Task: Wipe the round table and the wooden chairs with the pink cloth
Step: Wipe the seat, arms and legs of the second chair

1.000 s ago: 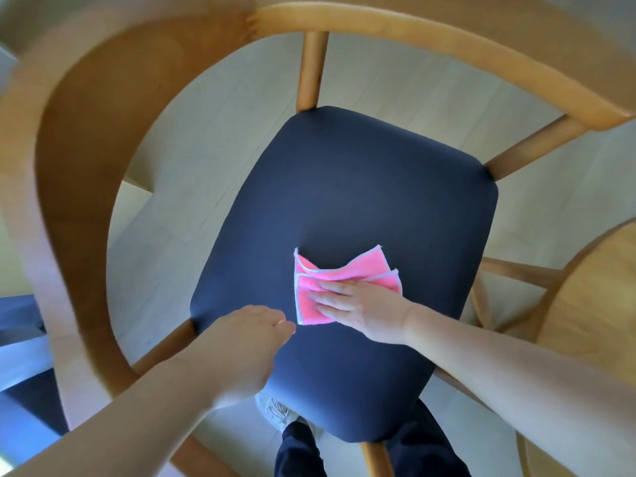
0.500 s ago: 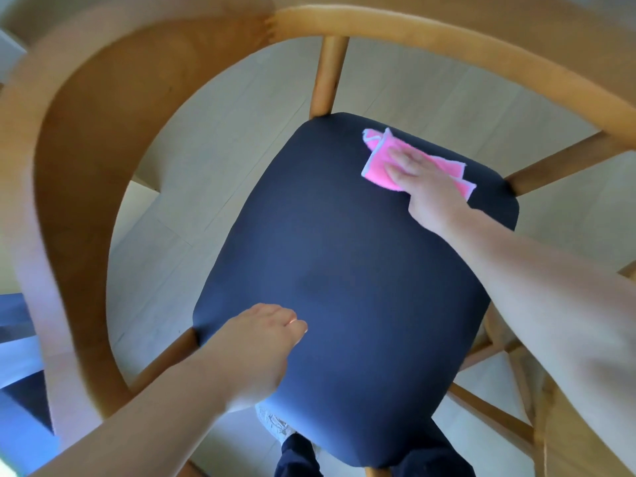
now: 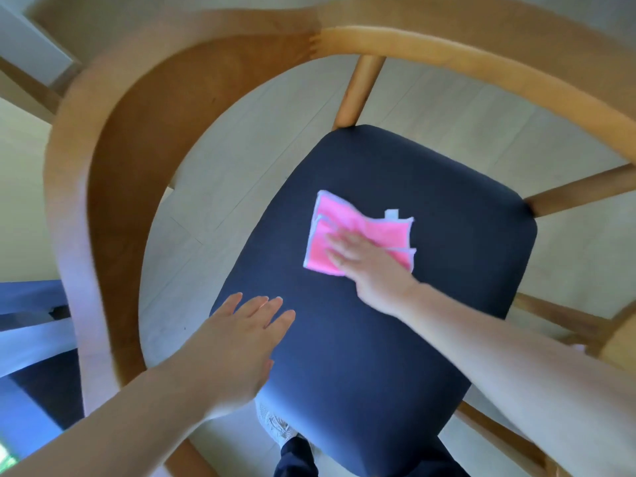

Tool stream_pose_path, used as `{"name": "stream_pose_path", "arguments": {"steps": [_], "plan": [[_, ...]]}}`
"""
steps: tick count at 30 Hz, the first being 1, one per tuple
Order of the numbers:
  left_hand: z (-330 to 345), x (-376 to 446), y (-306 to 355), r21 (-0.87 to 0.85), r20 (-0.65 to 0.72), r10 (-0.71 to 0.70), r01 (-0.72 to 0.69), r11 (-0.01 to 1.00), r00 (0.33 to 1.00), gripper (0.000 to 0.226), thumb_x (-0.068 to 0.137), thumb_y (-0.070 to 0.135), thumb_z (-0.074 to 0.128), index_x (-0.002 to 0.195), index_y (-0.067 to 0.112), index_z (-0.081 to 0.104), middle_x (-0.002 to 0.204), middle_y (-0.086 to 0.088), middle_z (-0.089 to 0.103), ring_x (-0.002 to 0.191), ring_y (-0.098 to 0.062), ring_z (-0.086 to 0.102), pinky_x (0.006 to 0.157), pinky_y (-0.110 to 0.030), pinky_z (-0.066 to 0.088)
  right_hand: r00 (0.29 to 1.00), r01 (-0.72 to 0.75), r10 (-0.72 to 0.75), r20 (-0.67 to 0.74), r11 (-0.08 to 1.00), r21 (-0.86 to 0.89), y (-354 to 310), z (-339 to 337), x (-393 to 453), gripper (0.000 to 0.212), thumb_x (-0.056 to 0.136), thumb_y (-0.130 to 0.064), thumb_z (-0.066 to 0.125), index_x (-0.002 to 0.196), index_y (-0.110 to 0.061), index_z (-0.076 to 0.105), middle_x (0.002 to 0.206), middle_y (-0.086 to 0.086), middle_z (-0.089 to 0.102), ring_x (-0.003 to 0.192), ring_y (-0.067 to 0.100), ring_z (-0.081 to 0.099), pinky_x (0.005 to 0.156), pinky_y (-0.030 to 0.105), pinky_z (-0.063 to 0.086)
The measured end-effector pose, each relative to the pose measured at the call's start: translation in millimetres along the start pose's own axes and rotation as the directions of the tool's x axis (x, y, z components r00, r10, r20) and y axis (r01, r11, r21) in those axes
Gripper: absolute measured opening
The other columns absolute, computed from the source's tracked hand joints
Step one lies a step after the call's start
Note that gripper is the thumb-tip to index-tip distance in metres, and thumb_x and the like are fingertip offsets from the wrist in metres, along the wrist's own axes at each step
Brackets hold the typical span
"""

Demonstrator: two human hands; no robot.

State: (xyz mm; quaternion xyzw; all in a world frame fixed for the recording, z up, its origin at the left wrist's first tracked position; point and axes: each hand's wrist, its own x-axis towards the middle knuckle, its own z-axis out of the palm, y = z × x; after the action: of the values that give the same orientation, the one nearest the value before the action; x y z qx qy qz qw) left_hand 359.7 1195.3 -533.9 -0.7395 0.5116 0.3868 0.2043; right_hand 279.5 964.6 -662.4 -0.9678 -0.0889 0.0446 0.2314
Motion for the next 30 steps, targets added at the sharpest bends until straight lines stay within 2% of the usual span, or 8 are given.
{"name": "stream_pose_path", "arguments": {"steps": [4,6,11,13,17,20,22,30], "plan": [[4,-6,-8,0.016,0.073,-0.030,0.029,0.999,0.997,0.068,0.101,0.041,0.029,0.151,0.023,-0.013,0.160,-0.002,-0.010,0.146,-0.017,-0.005,0.117,-0.041,-0.002,0.959,0.195,-0.199,0.204,0.980,0.041,-30,24,-2,0.057,0.088,0.012,0.050,0.142,-0.002,0.040,0.153,0.013,0.029,0.144,0.036,0.017,0.118,0.049,0.012],[5,-5,-9,0.015,0.083,-0.032,0.031,0.999,0.996,0.068,0.101,0.041,0.030,0.151,0.022,-0.012,0.160,-0.003,-0.007,0.146,-0.019,-0.004,0.117,-0.041,-0.002,0.936,0.284,-0.281,0.212,0.959,0.019,-26,21,1,0.054,0.088,0.010,0.053,0.140,-0.002,0.044,0.151,0.014,0.034,0.142,0.037,0.022,0.117,0.048,0.009],[10,0,-13,-0.039,0.022,-0.026,0.027,0.999,0.999,0.067,0.100,0.040,0.031,0.151,0.023,-0.009,0.160,-0.003,-0.002,0.146,-0.018,-0.002,0.117,-0.040,-0.001,0.893,0.399,-0.388,0.225,0.917,0.001,6,0,25,0.059,0.072,0.022,0.064,0.126,-0.001,0.060,0.137,0.014,0.053,0.129,0.039,0.045,0.107,0.054,0.032],[13,1,-14,-0.054,0.003,-0.027,0.027,0.998,1.000,0.066,0.100,0.040,0.032,0.151,0.024,-0.008,0.160,-0.002,0.000,0.146,-0.018,-0.001,0.117,-0.040,-0.001,0.927,0.330,-0.316,0.204,0.943,-0.039,24,-8,38,0.063,0.067,0.027,0.062,0.123,-0.001,0.062,0.135,0.015,0.055,0.128,0.041,0.046,0.106,0.054,0.033],[17,7,-17,-0.085,-0.041,-0.034,0.031,0.996,0.999,0.066,0.100,0.039,0.033,0.151,0.024,-0.007,0.160,-0.002,0.001,0.145,-0.017,0.000,0.117,-0.040,-0.001,0.990,-0.038,0.057,0.126,0.989,-0.146,74,-35,65,0.069,0.083,0.020,0.047,0.141,-0.016,0.044,0.153,-0.001,0.033,0.145,0.022,0.021,0.119,0.037,0.012],[20,12,-17,-0.111,-0.060,-0.032,0.025,0.994,0.998,0.067,0.099,0.038,0.034,0.151,0.024,-0.005,0.159,-0.001,0.003,0.145,-0.016,0.001,0.117,-0.041,0.000,0.948,-0.308,0.317,0.031,0.938,-0.158,96,-54,90,0.072,0.086,0.015,0.042,0.146,-0.025,0.036,0.158,-0.008,0.018,0.146,0.016,0.015,0.117,0.034,0.022],[22,14,-18,-0.133,-0.063,-0.048,0.040,0.990,0.997,0.067,0.099,0.038,0.036,0.151,0.023,-0.003,0.159,-0.001,0.005,0.145,-0.017,0.002,0.117,-0.042,0.001,0.901,-0.432,0.433,-0.012,0.896,-0.099,100,-59,106,0.070,0.087,0.013,0.041,0.147,-0.023,0.035,0.159,-0.006,0.014,0.146,0.013,0.013,0.118,0.028,0.016],[27,13,-23,-0.141,-0.080,-0.065,0.053,0.989,0.995,0.064,0.097,0.039,0.041,0.149,0.022,0.007,0.151,-0.003,0.025,0.140,-0.022,0.017,0.115,-0.043,0.008,0.914,-0.395,0.400,0.065,0.915,-0.085,55,-38,144,0.064,0.088,0.011,0.039,0.146,-0.017,0.038,0.157,-0.003,0.025,0.144,0.016,0.021,0.116,0.028,0.019]]}}
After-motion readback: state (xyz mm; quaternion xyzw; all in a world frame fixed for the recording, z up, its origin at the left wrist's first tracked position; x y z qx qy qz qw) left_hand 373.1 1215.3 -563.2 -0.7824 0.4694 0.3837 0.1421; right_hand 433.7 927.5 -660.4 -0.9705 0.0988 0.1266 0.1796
